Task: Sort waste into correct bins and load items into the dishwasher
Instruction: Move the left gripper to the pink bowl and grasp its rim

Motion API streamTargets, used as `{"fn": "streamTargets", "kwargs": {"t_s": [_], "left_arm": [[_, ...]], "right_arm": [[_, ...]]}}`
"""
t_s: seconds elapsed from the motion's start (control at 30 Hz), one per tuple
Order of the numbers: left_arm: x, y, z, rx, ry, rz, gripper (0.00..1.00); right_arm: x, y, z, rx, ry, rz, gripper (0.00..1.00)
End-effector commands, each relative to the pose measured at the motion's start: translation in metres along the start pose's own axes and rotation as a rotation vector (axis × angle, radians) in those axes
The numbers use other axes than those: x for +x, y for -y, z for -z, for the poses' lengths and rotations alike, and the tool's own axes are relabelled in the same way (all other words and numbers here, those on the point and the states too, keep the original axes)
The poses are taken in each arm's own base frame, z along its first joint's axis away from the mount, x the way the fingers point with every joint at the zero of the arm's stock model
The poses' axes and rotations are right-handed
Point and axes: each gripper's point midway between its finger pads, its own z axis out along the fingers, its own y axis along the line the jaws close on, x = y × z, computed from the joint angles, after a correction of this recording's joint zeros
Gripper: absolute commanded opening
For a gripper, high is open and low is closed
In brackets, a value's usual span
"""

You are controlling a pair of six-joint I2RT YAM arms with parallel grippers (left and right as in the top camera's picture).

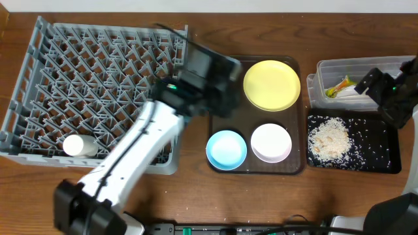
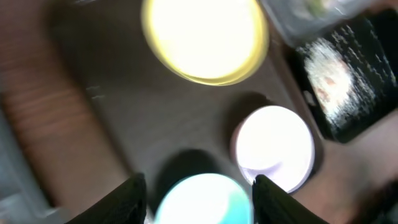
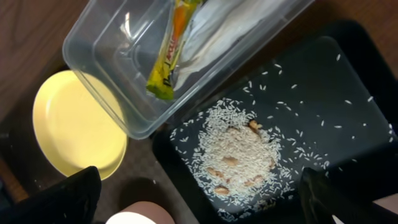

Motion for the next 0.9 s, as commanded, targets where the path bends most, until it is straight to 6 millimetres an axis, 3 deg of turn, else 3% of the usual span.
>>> {"fn": "streamTargets", "kwargs": {"t_s": [0.0, 0.13, 0.27, 0.53, 0.7, 0.87], "left_arm": [[0.01, 0.022, -0.031, 0.008, -0.058, -0.074, 0.57], [0.025, 0.048, -0.069, 0.043, -0.115, -0.141, 0.57], [0.04, 0.06, -0.101, 0.061, -0.162, -0.202, 0.57], [0.072, 0.05, -0.151, 0.047, -0.272, -0.206, 0.52], [0.083, 0.044, -0.171, 0.04, -0.305, -0.199, 0.37], [0.082, 0.043, -0.174, 0.041, -0.299, -0.2, 0.08]], "right_arm": [[0.0, -0.001, 0.005, -0.006, 0.009, -0.003, 0.99], [-0.001, -0.001, 0.005, -0.006, 0.01, -0.003, 0.99], [-0.001, -0.001, 0.005, -0.006, 0.01, -0.003, 0.99], [-0.001, -0.001, 0.005, -0.006, 0.01, -0.003, 0.99], [-0.001, -0.001, 0.005, -0.006, 0.01, -0.003, 0.99], [-0.001, -0.001, 0.005, -0.006, 0.01, -0.003, 0.99]]}}
